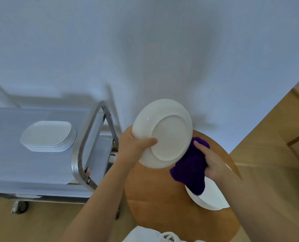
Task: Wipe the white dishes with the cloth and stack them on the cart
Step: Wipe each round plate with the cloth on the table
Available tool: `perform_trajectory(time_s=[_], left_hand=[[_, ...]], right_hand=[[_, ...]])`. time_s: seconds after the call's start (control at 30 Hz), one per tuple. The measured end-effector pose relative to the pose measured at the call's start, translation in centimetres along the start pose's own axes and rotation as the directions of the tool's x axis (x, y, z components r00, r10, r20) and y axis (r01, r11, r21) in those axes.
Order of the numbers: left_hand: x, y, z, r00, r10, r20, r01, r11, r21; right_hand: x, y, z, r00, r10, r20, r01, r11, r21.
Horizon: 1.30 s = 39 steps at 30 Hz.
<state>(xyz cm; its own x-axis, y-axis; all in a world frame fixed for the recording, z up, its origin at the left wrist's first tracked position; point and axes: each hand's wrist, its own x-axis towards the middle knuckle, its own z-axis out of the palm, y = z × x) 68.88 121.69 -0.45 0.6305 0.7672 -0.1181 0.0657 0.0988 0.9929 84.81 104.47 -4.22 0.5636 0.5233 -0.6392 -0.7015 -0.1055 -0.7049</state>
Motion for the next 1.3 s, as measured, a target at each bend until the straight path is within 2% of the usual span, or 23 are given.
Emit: perform_trajectory(time_s=[0.07, 0.13, 0.17, 0.23, 0.3, 0.33, 0.37, 0.43, 0.47, 0.53, 0.6, 0.67, 0.77, 0.87, 0.97, 1.03, 1.13, 1.2, 1.3], left_hand=[[-0.1, 0.6, 0.4, 0.999, 0.014, -0.042, -0.006, 0.985, 0.172], [-0.2, 0.9, 0.7, 0.999, 0.041, -0.033, -0.027, 0.937, 0.349], [-0.2, 1.0, 0.9, 0.998, 0.053, -0.015, -0.041, 0.903, 0.428], [-0.1, 1.1, 1.7, 0.997, 0.067, 0.025, -0.07, 0.834, 0.547], [-0.1, 1.5, 2.6, 0.993, 0.099, 0.069, -0.121, 0.783, 0.611], [-0.1, 1.6, 2.9, 0.986, 0.123, 0.113, -0.167, 0.753, 0.637], [-0.1, 1.8, 3.2, 0.976, 0.142, 0.163, -0.215, 0.718, 0.662], [-0.4, 2.2, 3.1, 0.97, 0.14, 0.198, -0.239, 0.699, 0.674], [-0.6, 2.2, 3.0, 0.973, 0.122, 0.196, -0.223, 0.706, 0.672], [-1.2, 2.1, 2.6, 0.973, 0.105, 0.203, -0.219, 0.685, 0.695], [-1.7, 2.0, 2.3, 0.978, 0.091, 0.188, -0.199, 0.688, 0.698], [-1.9, 2.0, 2.1, 0.983, 0.084, 0.163, -0.172, 0.731, 0.661], [-2.2, 2.5, 1.8, 0.986, 0.096, 0.134, -0.157, 0.785, 0.599], [-2.6, 3.4, 1.5, 0.991, 0.079, 0.104, -0.12, 0.867, 0.483], [-2.9, 3.8, 1.0, 0.998, 0.039, 0.038, -0.049, 0.955, 0.293], [-2.8, 3.9, 0.7, 1.0, 0.008, -0.018, -0.005, 0.987, 0.158], [-2.5, 4.0, 0.8, 0.996, -0.046, -0.074, 0.045, 0.999, -0.016], [-2.5, 3.9, 1.3, 0.994, -0.067, -0.086, 0.062, 0.996, -0.066], [-2.6, 3.9, 2.2, 0.987, -0.087, -0.133, 0.063, 0.982, -0.176]], right_hand=[[0.1, -0.7, 0.8, 0.965, -0.174, -0.197, 0.18, 0.983, 0.017], [-0.7, -1.7, 2.4, 0.874, -0.399, -0.277, 0.349, 0.912, -0.216], [-1.3, -1.9, 3.5, 0.812, -0.533, -0.239, 0.441, 0.827, -0.347], [-2.6, -1.9, 6.0, 0.638, -0.77, -0.014, 0.658, 0.554, -0.51], [-3.5, -1.4, 8.5, 0.509, -0.824, 0.247, 0.723, 0.254, -0.642], [-3.7, -1.1, 9.6, 0.496, -0.799, 0.34, 0.694, 0.129, -0.708], [-3.8, -1.0, 10.4, 0.514, -0.765, 0.387, 0.647, 0.05, -0.761], [-3.7, -1.6, 11.2, 0.556, -0.735, 0.388, 0.578, 0.006, -0.816], [-3.5, -2.1, 11.2, 0.552, -0.744, 0.376, 0.561, -0.003, -0.828], [-2.8, -3.3, 11.0, 0.53, -0.78, 0.334, 0.582, 0.048, -0.812], [-2.1, -4.2, 10.3, 0.546, -0.792, 0.273, 0.655, 0.201, -0.728], [-1.6, -4.5, 9.5, 0.568, -0.792, 0.224, 0.697, 0.318, -0.642], [-1.2, -4.6, 8.6, 0.594, -0.794, 0.131, 0.708, 0.437, -0.555], [-0.9, -5.2, 8.0, 0.659, -0.749, 0.068, 0.677, 0.551, -0.488], [-0.8, -5.7, 6.4, 0.727, -0.681, 0.09, 0.634, 0.614, -0.469], [-0.9, -5.3, 5.5, 0.744, -0.656, 0.125, 0.629, 0.626, -0.462], [-1.3, -4.7, 5.0, 0.731, -0.673, 0.117, 0.645, 0.624, -0.441], [-1.7, -4.7, 5.1, 0.72, -0.689, 0.082, 0.655, 0.637, -0.407], [-1.5, -4.1, 4.8, 0.749, -0.663, 0.009, 0.633, 0.71, -0.308]])
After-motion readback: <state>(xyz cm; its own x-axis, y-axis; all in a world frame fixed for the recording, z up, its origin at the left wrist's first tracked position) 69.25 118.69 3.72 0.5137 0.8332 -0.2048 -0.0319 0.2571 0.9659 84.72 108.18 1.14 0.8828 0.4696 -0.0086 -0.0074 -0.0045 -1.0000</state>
